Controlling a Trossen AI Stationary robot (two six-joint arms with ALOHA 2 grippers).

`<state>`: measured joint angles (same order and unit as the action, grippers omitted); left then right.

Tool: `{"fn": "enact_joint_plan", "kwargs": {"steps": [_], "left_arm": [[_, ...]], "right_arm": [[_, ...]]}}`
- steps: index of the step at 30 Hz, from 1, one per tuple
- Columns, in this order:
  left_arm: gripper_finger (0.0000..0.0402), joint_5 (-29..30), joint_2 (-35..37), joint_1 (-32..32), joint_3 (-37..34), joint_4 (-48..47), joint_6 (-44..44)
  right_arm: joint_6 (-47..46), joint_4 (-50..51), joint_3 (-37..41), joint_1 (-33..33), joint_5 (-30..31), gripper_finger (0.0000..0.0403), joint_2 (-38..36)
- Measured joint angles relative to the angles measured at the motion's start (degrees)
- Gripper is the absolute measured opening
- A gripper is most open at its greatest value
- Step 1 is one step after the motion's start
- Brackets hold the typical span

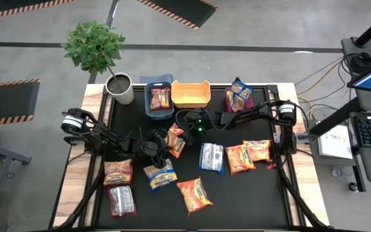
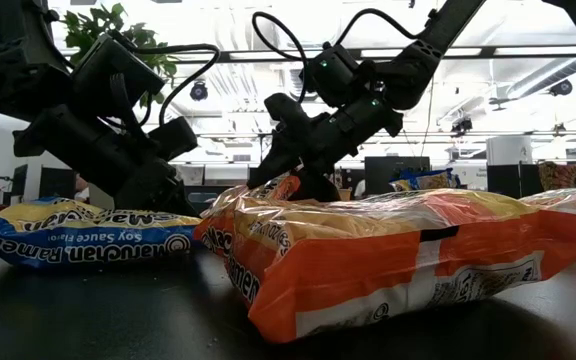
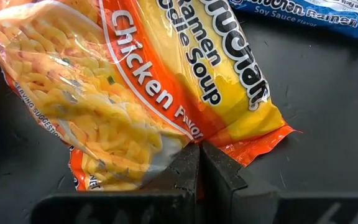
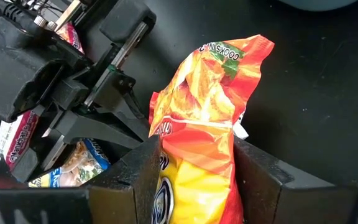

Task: Sort Maruchan noodles
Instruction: Put the orange noodle pack into the yellow bin

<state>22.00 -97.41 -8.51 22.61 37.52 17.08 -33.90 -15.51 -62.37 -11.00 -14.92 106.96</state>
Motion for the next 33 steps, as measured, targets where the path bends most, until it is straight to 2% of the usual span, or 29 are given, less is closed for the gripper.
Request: {"fn": "enact_joint_plan", "kwargs": {"steps": [9,15,18,27,33], "left_arm": [[0.0,0.0,0.0,0.0,0.0,0.1,0.0],[0.0,0.2,0.0,0.0,0.0,0.2,0.0],[0.0,0.2,0.0,0.0,0.0,0.5,0.0],[0.0,0.2,4.3,-0.1,0.1,0.9,-1.5],[0.0,-0.1,12.2,-0.1,0.1,-4.9,-4.7]], "right_arm": [[-0.1,0.0,0.0,0.0,0.0,0.0156,0.0],[0.9,-0.5,0.0,0.0,-0.1,0.0077,-0.1],[1.0,-0.4,0.0,0.0,-0.3,0.0059,-0.1],[1.0,0.6,0.1,0.0,-0.3,0.0058,-2.0],[1.5,1.4,0.1,-0.1,0.0,0.0058,-4.6]]}}
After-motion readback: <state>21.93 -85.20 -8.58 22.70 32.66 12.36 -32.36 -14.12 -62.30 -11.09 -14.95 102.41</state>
